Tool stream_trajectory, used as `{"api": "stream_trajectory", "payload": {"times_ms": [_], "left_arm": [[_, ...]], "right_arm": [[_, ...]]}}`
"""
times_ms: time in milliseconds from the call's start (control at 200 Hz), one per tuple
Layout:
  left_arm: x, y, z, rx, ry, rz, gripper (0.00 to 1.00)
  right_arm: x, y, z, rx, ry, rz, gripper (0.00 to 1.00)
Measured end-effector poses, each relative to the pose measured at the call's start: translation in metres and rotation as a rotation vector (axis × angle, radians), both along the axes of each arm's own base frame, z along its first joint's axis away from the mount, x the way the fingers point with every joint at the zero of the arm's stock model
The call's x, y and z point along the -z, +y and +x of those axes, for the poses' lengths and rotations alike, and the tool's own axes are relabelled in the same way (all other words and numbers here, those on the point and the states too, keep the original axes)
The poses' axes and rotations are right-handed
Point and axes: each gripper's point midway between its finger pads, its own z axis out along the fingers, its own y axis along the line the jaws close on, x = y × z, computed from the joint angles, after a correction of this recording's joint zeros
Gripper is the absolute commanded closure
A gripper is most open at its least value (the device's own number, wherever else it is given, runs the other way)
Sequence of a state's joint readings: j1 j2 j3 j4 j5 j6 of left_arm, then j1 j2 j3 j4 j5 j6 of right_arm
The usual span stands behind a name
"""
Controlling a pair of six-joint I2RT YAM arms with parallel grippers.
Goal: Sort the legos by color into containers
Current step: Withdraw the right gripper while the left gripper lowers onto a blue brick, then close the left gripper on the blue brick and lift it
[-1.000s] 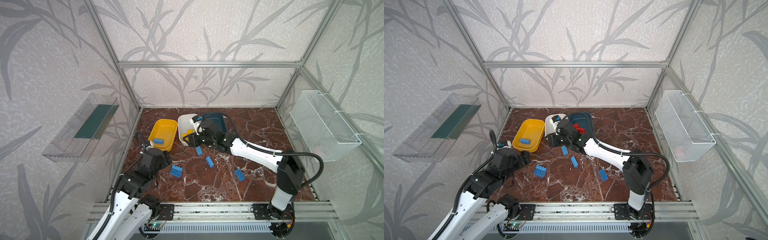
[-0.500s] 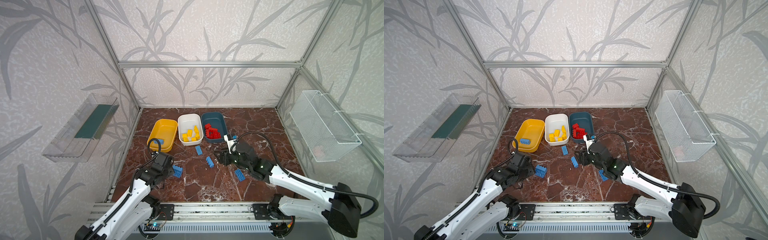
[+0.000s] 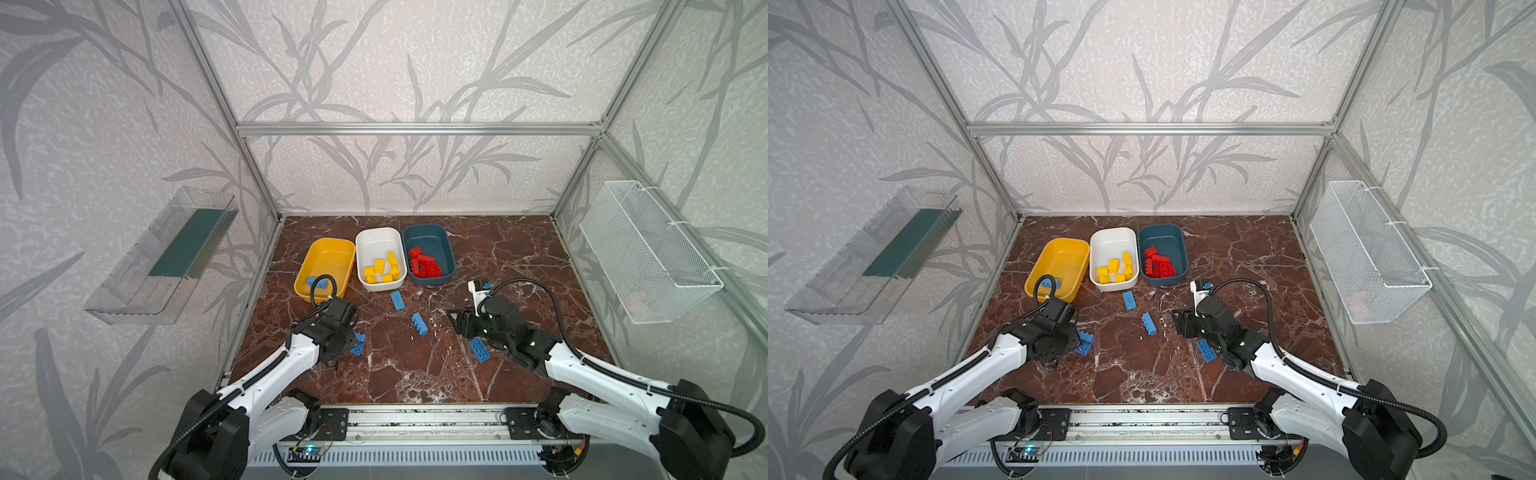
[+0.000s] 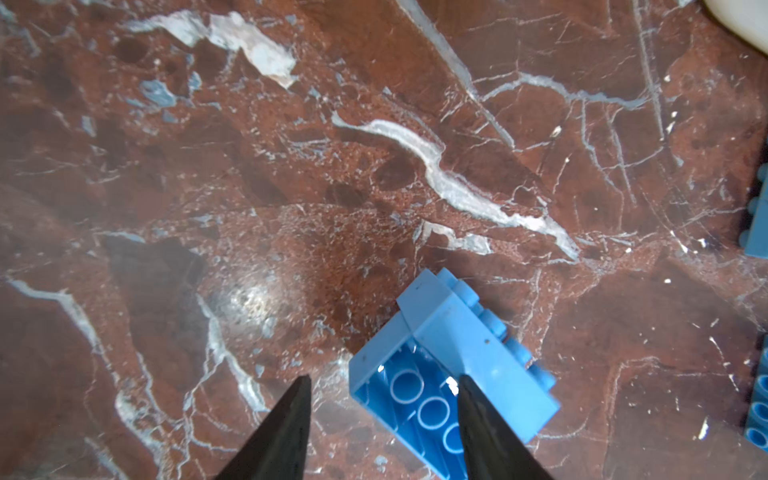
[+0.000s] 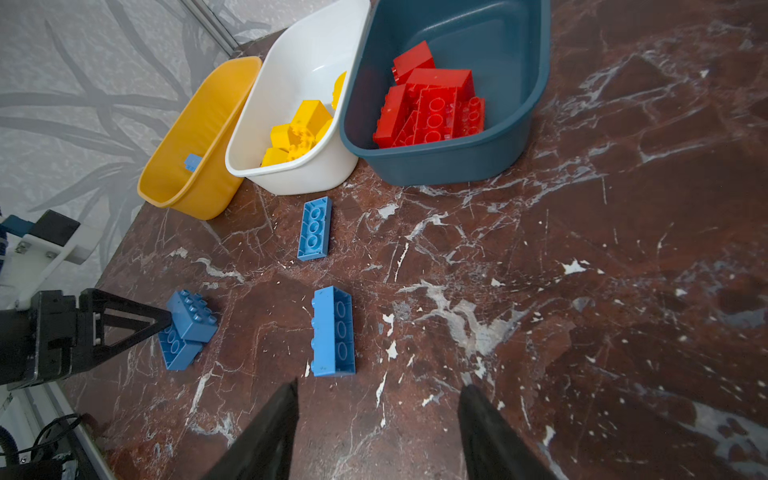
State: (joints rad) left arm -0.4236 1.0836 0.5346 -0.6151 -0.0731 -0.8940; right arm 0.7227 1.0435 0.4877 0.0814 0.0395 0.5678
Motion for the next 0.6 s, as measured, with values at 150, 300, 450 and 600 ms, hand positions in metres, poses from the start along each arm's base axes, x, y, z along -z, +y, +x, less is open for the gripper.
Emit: {"api": "stream_trajectory", "payload": {"times_ms": [150, 300, 450, 600], "left_arm": [[0.008, -0.004, 0.005, 0.005, 0.021, 0.001, 0.36], [0.019, -0.008, 0.003, 0.02, 0.059, 0.012, 0.36], [0.017, -0.016, 0.008, 0.043, 0.052, 0.01, 0.38], [0.019, -0.021, 0.01, 0.06, 0.052, 0.013, 0.45]], "right_arm": [[-0.002, 0.0, 0.001, 0.002, 0.001, 0.014, 0.37], [-0.003, -0.001, 0.004, 0.01, -0.003, 0.022, 0.37], [-0.003, -0.003, 0.005, 0.014, -0.002, 0.024, 0.37], [-0.001, -0.004, 0.005, 0.016, 0.002, 0.023, 0.37]]}}
